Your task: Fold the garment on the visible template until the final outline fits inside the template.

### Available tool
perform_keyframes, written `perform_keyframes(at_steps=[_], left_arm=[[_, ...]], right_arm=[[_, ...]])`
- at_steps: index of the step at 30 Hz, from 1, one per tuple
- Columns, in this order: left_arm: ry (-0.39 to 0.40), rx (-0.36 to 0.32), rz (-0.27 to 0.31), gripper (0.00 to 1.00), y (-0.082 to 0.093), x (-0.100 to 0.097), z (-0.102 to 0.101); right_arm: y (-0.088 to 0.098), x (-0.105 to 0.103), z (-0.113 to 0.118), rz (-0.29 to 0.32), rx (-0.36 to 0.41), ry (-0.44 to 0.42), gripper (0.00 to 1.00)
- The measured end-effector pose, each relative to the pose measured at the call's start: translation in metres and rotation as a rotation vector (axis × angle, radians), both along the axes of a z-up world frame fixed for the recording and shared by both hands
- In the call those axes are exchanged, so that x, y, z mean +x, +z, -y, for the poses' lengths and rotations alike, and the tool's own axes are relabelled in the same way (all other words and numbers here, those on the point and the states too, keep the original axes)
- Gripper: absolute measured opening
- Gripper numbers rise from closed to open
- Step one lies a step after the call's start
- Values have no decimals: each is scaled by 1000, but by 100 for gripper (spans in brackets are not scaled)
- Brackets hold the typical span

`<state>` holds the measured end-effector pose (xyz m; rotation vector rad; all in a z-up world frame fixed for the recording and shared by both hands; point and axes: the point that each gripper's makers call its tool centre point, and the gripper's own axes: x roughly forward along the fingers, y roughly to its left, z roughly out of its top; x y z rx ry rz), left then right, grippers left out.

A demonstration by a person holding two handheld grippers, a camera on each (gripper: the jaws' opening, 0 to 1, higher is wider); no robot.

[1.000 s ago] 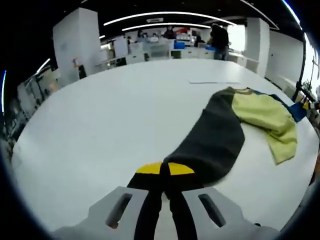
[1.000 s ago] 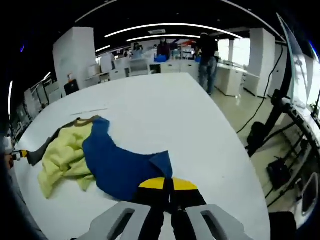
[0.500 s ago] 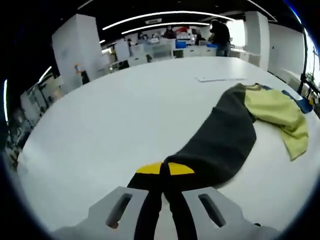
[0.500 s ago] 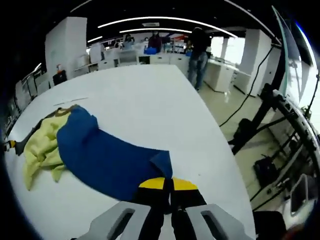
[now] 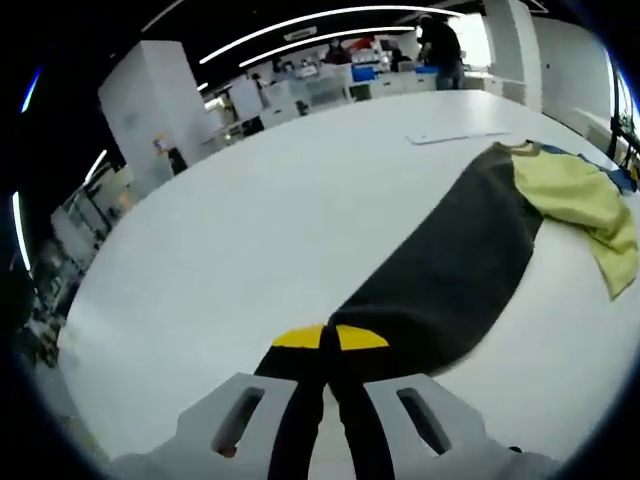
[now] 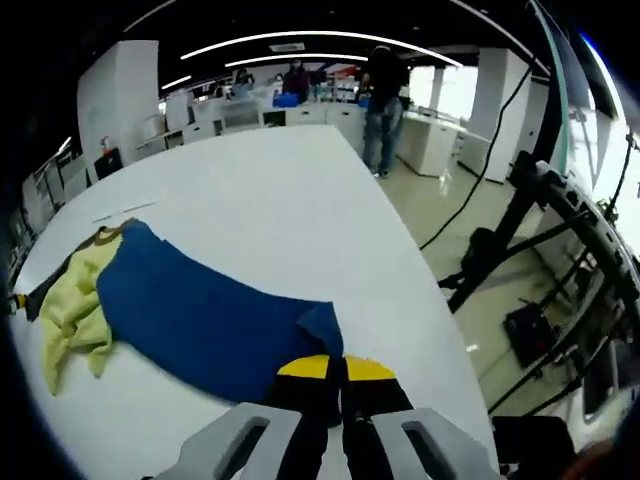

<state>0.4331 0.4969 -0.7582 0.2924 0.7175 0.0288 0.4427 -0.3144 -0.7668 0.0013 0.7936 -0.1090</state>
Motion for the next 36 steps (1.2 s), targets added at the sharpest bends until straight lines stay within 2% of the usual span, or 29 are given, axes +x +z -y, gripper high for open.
perform_keyframes(at_steps=[6, 10, 13, 17, 19, 20, 23, 26, 32, 36], left_arm=[[0, 30, -23, 0, -2, 0, -6], [5, 47, -34, 0, -3, 1, -11], [9, 41, -37, 0, -3, 1, -11], [8, 32, -34, 1, -2, 1, -8], [2, 39, -29, 2, -1, 1, -8], [4, 33, -20, 4, 1, 1, -8], [15, 12, 8, 12, 8, 1, -9], [27, -28, 32, 18, 13, 1, -6], [-43, -114, 87, 33, 23, 2, 23], [-103, -147, 95, 41, 27, 0, 44]], right_arm=[[-4, -1, 4, -13, 6, -19, 0], [-4, -1, 12, -10, -23, -38, 0], [-5, 1, 10, -2, 23, -62, 0], [-5, 1, 12, 5, 14, -62, 0], [-6, 0, 12, 3, 40, -84, 0], [-7, -1, 10, 5, 82, -110, 2], [-1, -2, 8, 21, 94, -111, 10], [6, -2, -5, 41, 108, -78, 20], [14, -4, -35, 63, 157, 1, 35], [18, -5, -60, 66, 184, 68, 42]])
